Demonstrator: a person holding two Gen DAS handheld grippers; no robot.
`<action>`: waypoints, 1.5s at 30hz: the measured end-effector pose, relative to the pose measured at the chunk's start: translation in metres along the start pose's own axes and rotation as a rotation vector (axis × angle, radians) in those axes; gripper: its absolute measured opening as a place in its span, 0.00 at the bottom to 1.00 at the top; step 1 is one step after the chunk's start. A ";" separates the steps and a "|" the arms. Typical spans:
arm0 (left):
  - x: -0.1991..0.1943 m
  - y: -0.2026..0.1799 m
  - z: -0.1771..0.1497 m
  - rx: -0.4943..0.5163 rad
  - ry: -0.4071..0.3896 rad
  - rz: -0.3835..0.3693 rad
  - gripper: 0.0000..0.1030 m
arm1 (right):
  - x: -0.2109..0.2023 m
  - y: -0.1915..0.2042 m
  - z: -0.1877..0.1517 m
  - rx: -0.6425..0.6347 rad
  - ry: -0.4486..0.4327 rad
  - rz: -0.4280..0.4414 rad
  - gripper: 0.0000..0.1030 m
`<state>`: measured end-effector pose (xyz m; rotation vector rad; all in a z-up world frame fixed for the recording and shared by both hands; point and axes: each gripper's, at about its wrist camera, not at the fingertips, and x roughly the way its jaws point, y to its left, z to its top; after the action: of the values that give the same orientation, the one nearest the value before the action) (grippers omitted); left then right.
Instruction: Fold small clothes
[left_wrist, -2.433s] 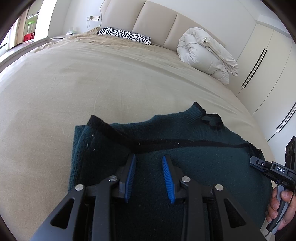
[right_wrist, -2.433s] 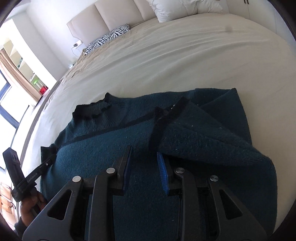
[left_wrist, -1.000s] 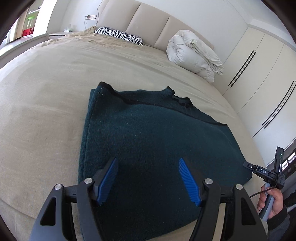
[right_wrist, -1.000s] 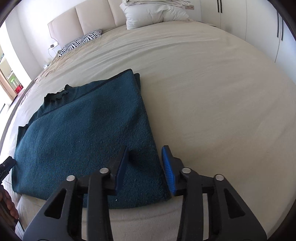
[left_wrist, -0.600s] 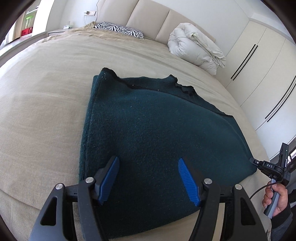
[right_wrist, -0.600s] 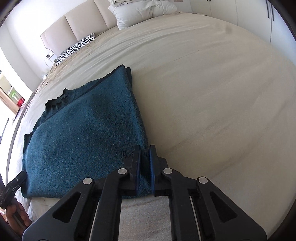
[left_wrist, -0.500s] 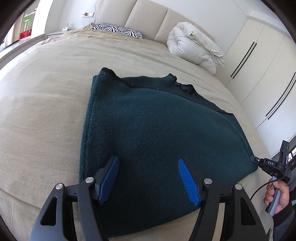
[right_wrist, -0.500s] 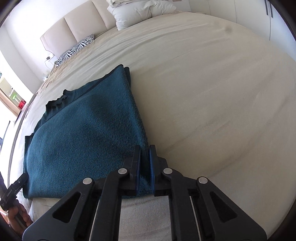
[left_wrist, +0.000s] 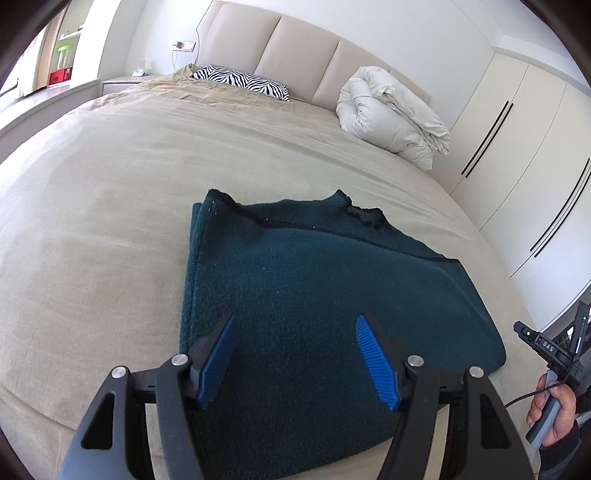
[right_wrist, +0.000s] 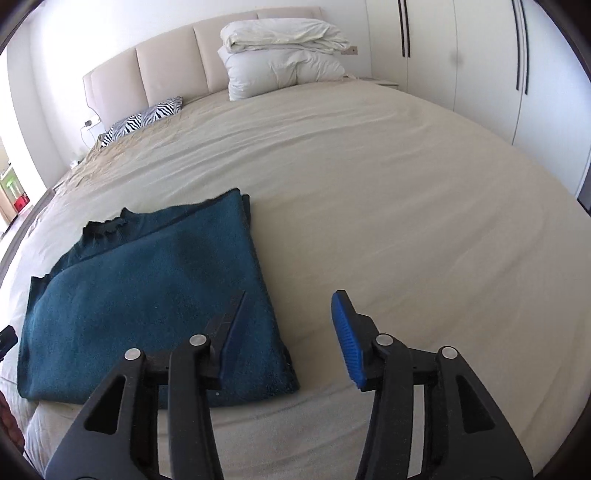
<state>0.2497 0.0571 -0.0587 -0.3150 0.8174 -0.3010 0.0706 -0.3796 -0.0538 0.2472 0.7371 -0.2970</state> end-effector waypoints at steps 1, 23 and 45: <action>0.005 0.000 0.006 0.002 -0.003 0.007 0.67 | -0.004 0.009 0.006 -0.007 -0.004 0.055 0.46; -0.034 0.096 -0.019 -0.228 0.008 -0.005 0.72 | 0.042 -0.003 -0.016 0.321 0.139 0.404 0.45; 0.019 0.087 -0.023 -0.535 0.306 -0.380 0.58 | 0.043 0.211 -0.008 0.107 0.399 0.842 0.45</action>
<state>0.2573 0.1256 -0.1200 -0.9487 1.1363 -0.4922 0.1698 -0.1887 -0.0642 0.7017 0.9415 0.5304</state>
